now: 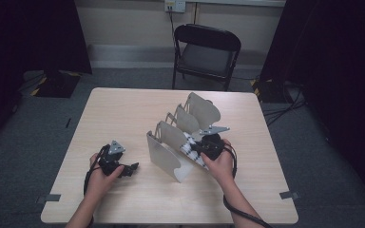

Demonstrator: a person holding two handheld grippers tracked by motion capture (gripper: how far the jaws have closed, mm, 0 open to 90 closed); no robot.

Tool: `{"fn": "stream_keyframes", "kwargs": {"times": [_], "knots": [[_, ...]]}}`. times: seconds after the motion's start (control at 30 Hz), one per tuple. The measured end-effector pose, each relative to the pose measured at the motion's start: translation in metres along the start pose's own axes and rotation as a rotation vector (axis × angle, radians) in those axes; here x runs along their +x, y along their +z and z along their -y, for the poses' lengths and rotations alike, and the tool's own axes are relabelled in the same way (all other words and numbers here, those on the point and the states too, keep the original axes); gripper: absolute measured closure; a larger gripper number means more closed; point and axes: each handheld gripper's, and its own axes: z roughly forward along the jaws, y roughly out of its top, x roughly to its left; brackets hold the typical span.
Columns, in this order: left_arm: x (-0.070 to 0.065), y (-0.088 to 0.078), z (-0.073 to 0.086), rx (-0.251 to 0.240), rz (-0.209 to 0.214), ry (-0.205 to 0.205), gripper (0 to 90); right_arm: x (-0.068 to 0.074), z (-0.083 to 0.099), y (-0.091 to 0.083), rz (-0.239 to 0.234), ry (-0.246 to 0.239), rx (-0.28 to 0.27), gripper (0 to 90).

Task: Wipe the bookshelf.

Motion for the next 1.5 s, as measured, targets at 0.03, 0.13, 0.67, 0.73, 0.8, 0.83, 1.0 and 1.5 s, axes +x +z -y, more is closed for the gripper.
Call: {"fn": "stream_keyframes", "kwargs": {"times": [0.03,0.13,0.67,0.73,0.8,0.83,1.0,1.5], "knots": [[0.0,0.0,0.0,-0.001,0.0,-0.001,10.0,0.001,-0.012,-0.013,-0.014,-0.008,-0.034,81.0],[0.0,0.0,0.0,-0.001,0.0,-0.001,10.0,0.004,-0.024,-0.024,-0.016,-0.033,-0.063,81.0],[0.0,0.0,0.0,-0.001,0.0,-0.001,10.0,0.007,-0.034,-0.008,-0.098,-0.06,-0.049,81.0],[0.0,0.0,0.0,-0.001,0.0,-0.001,10.0,0.005,-0.029,-0.005,-0.105,-0.051,-0.041,81.0],[0.0,0.0,0.0,-0.001,0.0,-0.001,10.0,0.004,-0.019,0.001,-0.105,-0.048,-0.024,81.0],[0.0,0.0,0.0,-0.001,0.0,-0.001,10.0,0.003,-0.009,0.007,-0.103,-0.038,-0.01,80.9],[0.0,0.0,0.0,0.0,-0.001,-0.002,10.0,0.002,0.011,0.016,-0.095,-0.024,0.022,80.7],[0.0,0.0,0.0,-0.001,0.0,-0.001,10.0,-0.023,0.047,-0.011,0.053,0.013,0.058,80.1]]}}
